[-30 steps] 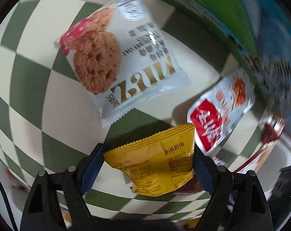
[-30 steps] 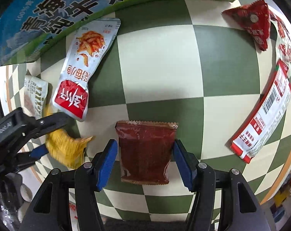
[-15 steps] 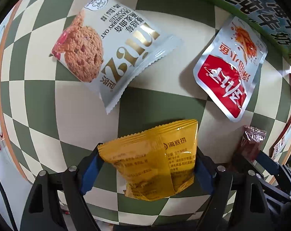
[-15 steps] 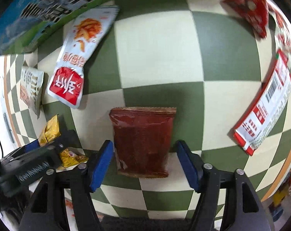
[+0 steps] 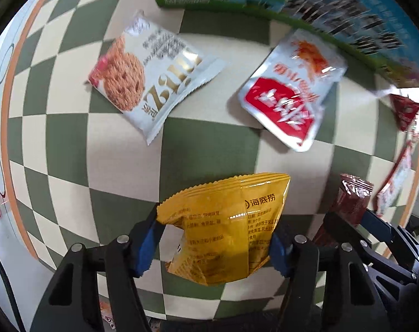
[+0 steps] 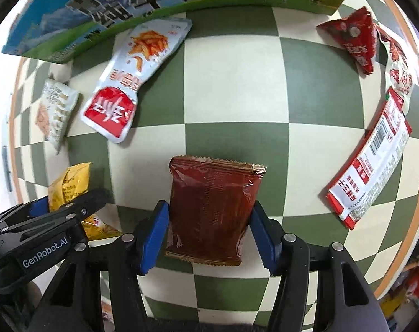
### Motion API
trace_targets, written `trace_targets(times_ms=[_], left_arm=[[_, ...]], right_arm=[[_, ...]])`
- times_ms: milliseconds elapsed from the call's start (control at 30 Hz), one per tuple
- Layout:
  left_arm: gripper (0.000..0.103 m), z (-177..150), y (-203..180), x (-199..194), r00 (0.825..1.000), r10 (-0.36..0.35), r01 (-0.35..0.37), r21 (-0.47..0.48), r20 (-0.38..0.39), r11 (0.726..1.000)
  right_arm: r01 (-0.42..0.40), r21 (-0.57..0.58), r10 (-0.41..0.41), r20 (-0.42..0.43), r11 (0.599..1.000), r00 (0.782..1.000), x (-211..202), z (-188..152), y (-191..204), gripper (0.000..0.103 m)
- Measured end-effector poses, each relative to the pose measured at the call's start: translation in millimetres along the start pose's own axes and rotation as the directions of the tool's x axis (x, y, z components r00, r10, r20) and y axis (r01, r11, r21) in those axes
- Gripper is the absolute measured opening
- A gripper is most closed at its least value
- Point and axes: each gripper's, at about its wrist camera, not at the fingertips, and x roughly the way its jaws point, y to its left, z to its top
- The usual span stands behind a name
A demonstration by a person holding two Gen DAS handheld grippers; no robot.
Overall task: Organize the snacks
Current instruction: 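Carry both packs over the box and open both tools to drop them inside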
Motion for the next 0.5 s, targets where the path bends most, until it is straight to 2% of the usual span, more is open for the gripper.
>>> trace_targets(times_ms=[167, 300, 400, 500], left_arm=[[0.064, -7.3, -10.9, -51.3, 0.995, -0.051, 0.048, 0.035, 0.081, 0.998], [0.064, 0.8, -20.0, -112.1, 0.98, -0.104, 0.091, 0.08, 0.168, 0.993], [0.064, 33.6, -24.9, -149.8, 0.967, -0.132, 0.108, 0.118, 0.22, 0.987], [0.064, 85.3, -26.4, -190.1, 0.953, -0.138, 0.101, 0.149, 0.268, 0.984]], right_arm=[[-0.098, -0.011, 0.099, 0.041, 0.995, 0.994, -44.3, -1.6, -5.2, 0.061], [-0.162, -0.041, 0.166, 0.104, 0.986, 0.981, -95.9, 6.8, -11.0, 0.061], [-0.199, -0.075, 0.209, 0.166, 0.977, 0.964, -147.6, 30.9, -11.3, 0.061], [-0.212, -0.117, 0.234, 0.226, 0.97, 0.946, -189.5, 59.5, -7.1, 0.061]])
